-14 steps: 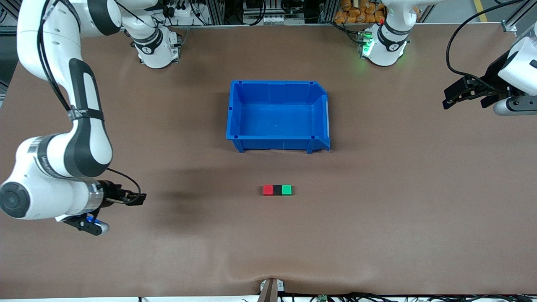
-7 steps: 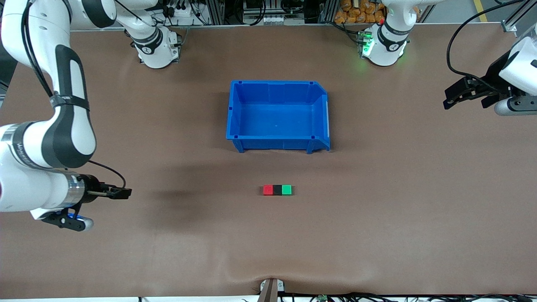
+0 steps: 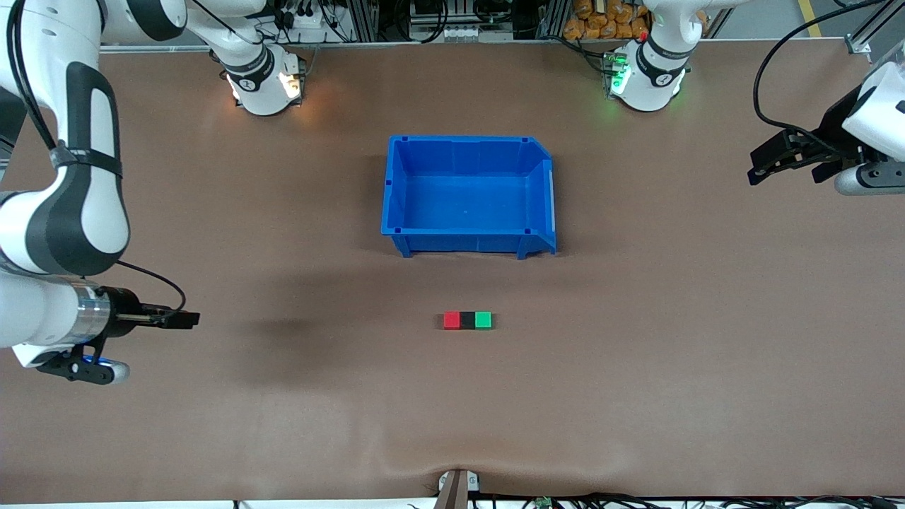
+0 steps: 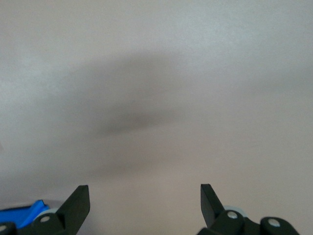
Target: Attach green and red cubes to black cube
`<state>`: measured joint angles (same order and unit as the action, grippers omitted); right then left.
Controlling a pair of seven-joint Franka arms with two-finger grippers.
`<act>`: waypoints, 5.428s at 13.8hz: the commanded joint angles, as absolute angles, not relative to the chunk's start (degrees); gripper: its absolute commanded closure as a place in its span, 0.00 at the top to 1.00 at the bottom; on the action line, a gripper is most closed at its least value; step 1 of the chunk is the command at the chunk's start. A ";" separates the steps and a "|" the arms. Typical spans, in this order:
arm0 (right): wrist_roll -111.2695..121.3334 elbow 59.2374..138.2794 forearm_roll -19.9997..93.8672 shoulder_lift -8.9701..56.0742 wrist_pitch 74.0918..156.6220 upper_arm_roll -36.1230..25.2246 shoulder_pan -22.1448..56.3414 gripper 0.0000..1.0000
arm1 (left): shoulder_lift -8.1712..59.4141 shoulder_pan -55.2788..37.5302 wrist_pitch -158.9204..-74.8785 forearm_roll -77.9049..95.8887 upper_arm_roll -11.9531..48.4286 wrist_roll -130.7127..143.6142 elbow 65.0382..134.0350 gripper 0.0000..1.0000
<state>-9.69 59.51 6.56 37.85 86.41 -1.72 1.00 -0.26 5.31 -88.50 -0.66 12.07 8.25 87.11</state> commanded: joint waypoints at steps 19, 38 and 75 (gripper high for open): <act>-1.86 69.52 4.48 22.07 80.51 -0.70 -3.16 1.00 | -0.88 5.54 -88.68 -0.88 12.48 7.73 87.10 1.00; 0.88 80.23 3.78 9.51 79.80 -0.70 -4.75 1.00 | -0.70 5.27 -89.21 -0.88 12.57 7.65 87.10 1.00; 3.60 88.31 1.06 -1.13 82.34 -0.62 -1.67 1.00 | -0.35 5.27 -89.30 -0.97 12.57 7.65 87.28 1.00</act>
